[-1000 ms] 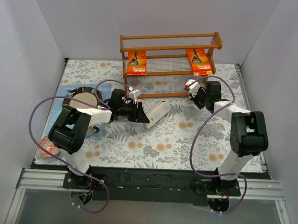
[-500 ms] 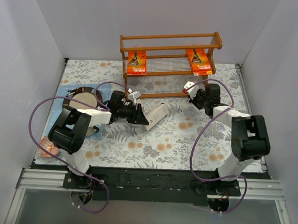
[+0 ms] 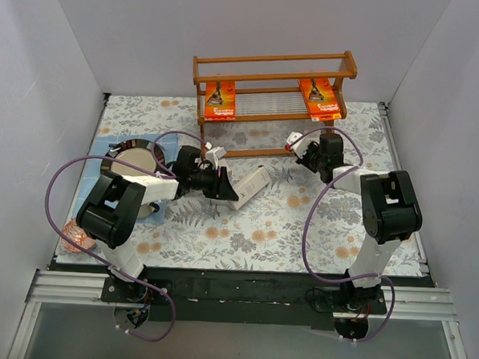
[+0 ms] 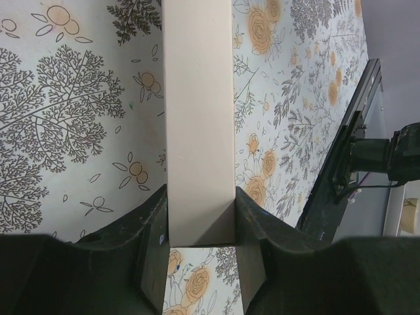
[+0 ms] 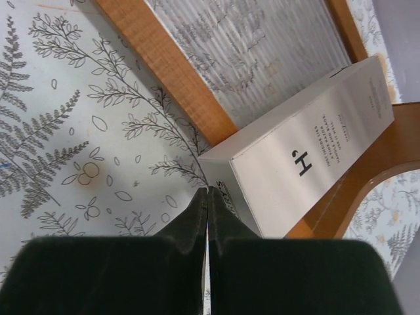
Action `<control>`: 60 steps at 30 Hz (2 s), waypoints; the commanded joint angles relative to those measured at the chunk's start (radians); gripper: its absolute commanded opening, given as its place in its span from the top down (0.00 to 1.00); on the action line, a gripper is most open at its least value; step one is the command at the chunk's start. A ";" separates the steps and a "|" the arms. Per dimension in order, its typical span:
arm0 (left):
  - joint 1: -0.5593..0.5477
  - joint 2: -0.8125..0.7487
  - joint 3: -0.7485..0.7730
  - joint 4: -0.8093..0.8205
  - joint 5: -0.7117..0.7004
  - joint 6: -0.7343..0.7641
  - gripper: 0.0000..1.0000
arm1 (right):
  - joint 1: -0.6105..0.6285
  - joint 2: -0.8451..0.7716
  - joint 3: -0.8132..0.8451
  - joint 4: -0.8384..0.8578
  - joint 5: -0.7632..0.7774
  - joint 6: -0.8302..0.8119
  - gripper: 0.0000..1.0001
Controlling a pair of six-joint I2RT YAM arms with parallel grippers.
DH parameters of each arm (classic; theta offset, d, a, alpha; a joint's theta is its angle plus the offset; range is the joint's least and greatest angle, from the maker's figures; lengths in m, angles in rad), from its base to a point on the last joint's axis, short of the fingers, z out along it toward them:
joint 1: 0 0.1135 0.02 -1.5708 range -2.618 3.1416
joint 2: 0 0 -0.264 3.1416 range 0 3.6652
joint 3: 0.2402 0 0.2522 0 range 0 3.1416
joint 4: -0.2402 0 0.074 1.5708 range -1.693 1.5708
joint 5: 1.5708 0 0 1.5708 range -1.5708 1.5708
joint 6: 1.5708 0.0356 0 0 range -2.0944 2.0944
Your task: Place and organize the shaving razors onto the shelf
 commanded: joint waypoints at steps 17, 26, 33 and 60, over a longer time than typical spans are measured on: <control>0.005 -0.026 0.032 0.006 0.010 0.017 0.74 | 0.004 0.067 0.019 0.197 0.195 -0.135 0.99; 0.005 -0.058 0.019 -0.010 -0.007 0.037 0.73 | 0.004 0.044 -0.070 0.359 0.277 -0.214 0.99; 0.006 -0.128 0.004 -0.011 -0.035 0.060 0.73 | 0.013 -0.162 -0.136 0.125 0.282 -0.159 0.99; -0.107 0.105 -0.013 0.575 -0.322 -1.089 0.66 | 0.099 -0.622 -0.061 -0.715 0.219 0.365 0.63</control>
